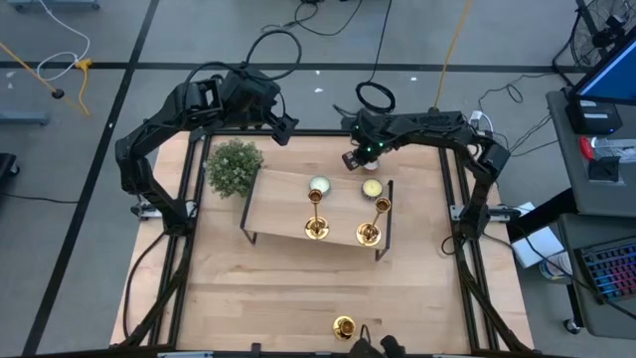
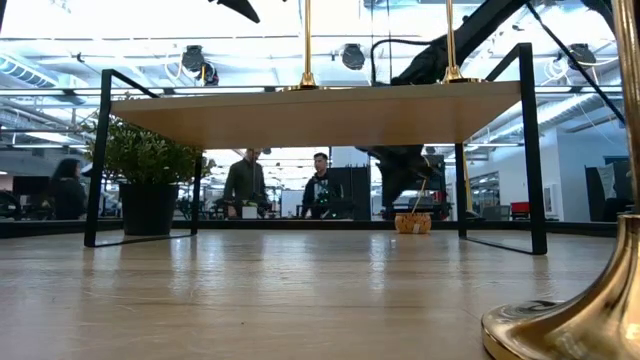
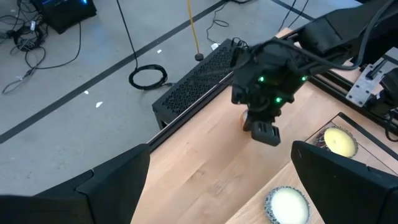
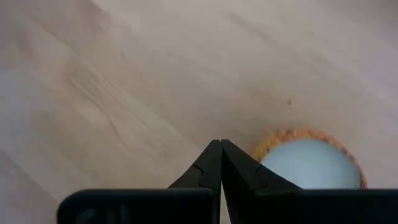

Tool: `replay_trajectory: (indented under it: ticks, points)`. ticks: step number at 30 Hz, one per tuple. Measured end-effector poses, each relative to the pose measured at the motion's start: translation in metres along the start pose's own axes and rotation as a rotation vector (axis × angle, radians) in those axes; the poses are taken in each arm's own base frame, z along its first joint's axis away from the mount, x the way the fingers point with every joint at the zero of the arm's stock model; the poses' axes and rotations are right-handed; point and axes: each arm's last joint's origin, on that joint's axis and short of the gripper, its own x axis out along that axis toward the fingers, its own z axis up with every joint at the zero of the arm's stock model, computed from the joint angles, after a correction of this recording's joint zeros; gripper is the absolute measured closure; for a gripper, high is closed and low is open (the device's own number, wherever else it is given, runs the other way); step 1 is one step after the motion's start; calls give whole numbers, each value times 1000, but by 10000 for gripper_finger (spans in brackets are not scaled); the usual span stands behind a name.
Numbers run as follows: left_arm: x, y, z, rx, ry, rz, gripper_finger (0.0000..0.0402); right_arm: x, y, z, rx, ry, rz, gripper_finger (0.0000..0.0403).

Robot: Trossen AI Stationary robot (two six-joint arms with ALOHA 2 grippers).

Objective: Pick & Place candle stick holders
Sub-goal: Put the scented candle on the shelf

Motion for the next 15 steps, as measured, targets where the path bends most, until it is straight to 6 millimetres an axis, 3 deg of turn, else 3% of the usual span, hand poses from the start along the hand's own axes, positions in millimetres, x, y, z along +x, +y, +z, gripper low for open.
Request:
replay_trajectory:
  ticks: [15]
  points:
    - [-1,-1,-1,-6,-1,3,5,15,0,-4,-48,27,-85,403]
